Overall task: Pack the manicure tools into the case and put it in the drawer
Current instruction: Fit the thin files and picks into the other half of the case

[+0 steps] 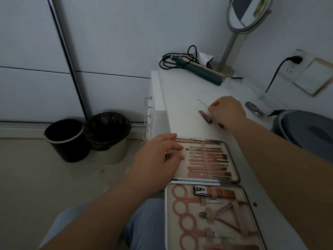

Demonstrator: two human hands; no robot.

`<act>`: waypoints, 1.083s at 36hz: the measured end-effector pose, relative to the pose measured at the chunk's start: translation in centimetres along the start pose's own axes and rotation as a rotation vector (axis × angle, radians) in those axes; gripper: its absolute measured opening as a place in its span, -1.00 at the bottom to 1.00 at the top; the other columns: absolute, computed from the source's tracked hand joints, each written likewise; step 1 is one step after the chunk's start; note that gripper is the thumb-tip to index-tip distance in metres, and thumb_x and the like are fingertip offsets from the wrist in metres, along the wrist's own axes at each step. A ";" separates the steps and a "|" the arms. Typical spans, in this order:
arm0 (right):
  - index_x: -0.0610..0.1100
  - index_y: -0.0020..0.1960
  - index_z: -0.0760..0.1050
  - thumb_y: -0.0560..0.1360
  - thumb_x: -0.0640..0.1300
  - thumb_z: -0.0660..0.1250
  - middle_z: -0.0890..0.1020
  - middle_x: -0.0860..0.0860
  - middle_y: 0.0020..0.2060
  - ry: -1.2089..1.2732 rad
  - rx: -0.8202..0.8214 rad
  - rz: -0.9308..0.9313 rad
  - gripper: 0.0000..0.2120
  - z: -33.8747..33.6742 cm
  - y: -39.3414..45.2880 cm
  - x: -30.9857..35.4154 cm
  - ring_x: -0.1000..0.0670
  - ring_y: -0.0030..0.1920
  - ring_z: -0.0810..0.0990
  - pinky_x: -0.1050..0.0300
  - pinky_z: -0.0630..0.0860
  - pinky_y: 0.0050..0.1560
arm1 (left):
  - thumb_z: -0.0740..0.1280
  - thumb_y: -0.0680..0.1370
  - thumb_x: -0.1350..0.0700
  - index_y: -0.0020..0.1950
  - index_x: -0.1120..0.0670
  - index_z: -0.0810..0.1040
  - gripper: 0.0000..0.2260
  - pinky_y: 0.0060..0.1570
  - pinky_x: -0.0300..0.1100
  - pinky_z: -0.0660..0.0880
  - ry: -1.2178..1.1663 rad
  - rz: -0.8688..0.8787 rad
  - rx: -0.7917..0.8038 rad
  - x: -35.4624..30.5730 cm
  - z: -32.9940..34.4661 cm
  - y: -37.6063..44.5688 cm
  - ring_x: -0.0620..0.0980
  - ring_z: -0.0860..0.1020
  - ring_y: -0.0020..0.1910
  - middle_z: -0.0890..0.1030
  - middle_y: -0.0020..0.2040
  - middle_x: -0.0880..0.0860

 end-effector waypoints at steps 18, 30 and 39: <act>-0.14 -0.43 0.29 0.38 -0.25 0.25 0.38 -0.01 -0.46 -0.542 0.020 -0.109 -0.76 0.8 3.8 2.3 0.01 -0.46 0.34 0.27 0.17 -0.44 | 0.37 0.44 0.12 -0.09 -0.04 0.63 -0.91 0.07 -0.62 0.21 -0.210 0.031 -0.010 1.4 0.4 -0.3 -0.36 0.37 0.19 0.39 0.13 -0.36; -0.18 -0.41 0.41 0.43 -0.12 0.23 0.42 -0.03 -0.48 -0.342 0.048 -0.135 -0.74 0.2 2.7 1.9 0.00 -0.45 0.38 0.22 0.25 -0.44 | 0.35 0.46 0.11 -0.07 -0.02 0.63 -0.90 0.07 -0.62 0.20 -0.212 0.042 -0.015 1.1 0.4 -0.6 -0.38 0.33 0.19 0.40 0.15 -0.32; 0.06 -0.30 0.47 0.44 -0.02 0.25 0.55 0.15 -0.34 0.197 0.060 -0.315 -0.86 -2.1 -7.3 5.0 0.18 -0.33 0.48 0.30 0.29 -0.37 | 0.22 0.39 -0.10 0.14 -0.10 0.52 -0.66 0.09 -0.56 0.14 -0.119 -0.017 -0.087 -0.1 -0.9 -0.3 -0.32 0.31 0.09 0.37 -0.02 -0.40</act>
Point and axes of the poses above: each hand's wrist, its own y-axis towards the middle knuckle, its own z-axis out of the palm, x = y × z, the point moved 4 cm from there along y, towards the middle knuckle
